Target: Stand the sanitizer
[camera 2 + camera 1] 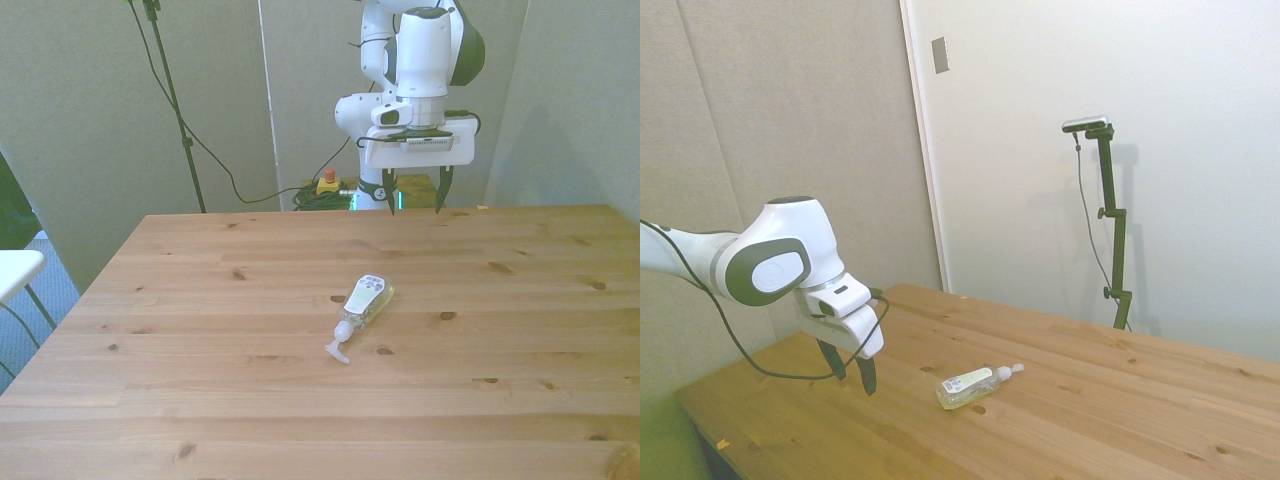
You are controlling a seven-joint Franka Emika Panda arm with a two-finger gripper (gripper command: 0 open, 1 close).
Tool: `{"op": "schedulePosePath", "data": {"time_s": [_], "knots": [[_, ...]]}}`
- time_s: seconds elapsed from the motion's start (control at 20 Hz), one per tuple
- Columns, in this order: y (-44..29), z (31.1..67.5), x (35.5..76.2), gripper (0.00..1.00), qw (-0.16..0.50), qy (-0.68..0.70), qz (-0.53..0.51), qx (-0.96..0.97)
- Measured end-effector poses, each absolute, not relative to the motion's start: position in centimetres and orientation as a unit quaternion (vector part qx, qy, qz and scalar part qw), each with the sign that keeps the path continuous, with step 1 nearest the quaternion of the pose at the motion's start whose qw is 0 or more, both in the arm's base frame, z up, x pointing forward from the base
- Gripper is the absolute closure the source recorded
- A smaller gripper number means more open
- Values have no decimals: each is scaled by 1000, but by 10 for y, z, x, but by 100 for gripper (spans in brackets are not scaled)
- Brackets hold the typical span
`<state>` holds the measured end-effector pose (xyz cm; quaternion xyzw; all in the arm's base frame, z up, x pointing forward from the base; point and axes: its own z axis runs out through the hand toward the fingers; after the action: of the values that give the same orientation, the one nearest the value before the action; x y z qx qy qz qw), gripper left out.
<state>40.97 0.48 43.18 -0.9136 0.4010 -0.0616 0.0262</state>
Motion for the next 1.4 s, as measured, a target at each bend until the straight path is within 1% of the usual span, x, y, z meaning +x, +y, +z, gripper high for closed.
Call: {"op": "schedulePosePath", "data": {"time_s": [0.15,0.25,0.5,0.7,0.75,0.95,1.2,1.4], "knots": [[4,432,412,0,26,403,-62,-913],[-4,438,420,0,30,415,-69,-907],[-56,462,461,0,37,461,-108,-880],[-97,467,500,0,42,499,-120,-857],[-117,457,527,0,40,518,-116,-846],[-123,458,545,0,34,533,-152,-831],[-141,419,593,0,32,551,-159,-819],[-148,396,618,0,28,561,-158,-812]]}}
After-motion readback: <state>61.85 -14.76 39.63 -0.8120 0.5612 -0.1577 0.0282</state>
